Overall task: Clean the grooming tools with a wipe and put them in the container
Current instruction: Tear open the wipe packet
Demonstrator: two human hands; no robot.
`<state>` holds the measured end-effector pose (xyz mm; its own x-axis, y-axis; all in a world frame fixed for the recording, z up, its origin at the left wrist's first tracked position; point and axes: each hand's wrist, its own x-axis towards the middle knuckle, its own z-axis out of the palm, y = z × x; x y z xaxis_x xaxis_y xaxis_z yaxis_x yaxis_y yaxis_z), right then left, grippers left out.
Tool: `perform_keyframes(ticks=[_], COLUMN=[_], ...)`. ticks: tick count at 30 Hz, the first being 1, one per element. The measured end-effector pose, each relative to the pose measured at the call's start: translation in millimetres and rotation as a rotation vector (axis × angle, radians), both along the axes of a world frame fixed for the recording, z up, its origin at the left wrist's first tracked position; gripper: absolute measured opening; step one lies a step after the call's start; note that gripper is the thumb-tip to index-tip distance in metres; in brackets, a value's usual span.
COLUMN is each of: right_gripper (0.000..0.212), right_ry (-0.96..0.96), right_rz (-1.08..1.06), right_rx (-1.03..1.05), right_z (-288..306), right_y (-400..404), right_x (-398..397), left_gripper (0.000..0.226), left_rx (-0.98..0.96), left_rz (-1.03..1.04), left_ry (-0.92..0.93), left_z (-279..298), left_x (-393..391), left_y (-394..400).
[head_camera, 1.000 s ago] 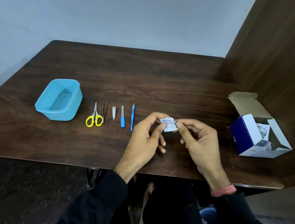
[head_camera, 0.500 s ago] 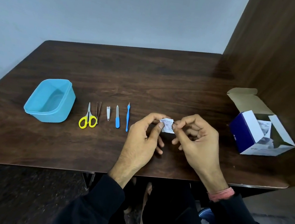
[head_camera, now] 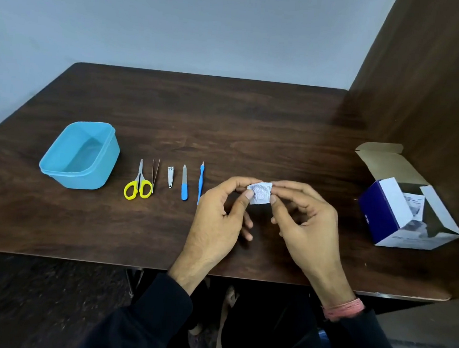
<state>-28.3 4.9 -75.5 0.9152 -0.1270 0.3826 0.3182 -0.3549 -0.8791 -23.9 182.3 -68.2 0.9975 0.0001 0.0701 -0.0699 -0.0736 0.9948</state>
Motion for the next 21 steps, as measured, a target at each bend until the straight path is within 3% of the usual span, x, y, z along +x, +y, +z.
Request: perform_keyframes(ticks=[3, 8, 21], right_gripper=[0.029, 0.011, 0.014], right_ry=[0.035, 0.063, 0.124], right_rz=[0.057, 0.058, 0.025], right_rx=[0.019, 0.035, 0.258], right_z=[1.2, -1.6, 2.9], right_y=[-0.7, -2.2, -5.3], right_x=[-0.3, 4.0, 2.6], left_gripper=[0.028, 0.028, 0.018], left_rx=[0.000, 0.004, -0.031], left_rz=[0.012, -0.020, -0.008], left_ry=[-0.002, -0.003, 0.029], left_z=[1.0, 0.3, 1.3], left_x=[0.6, -0.9, -1.3], left_y=[0.5, 1.1, -1.0])
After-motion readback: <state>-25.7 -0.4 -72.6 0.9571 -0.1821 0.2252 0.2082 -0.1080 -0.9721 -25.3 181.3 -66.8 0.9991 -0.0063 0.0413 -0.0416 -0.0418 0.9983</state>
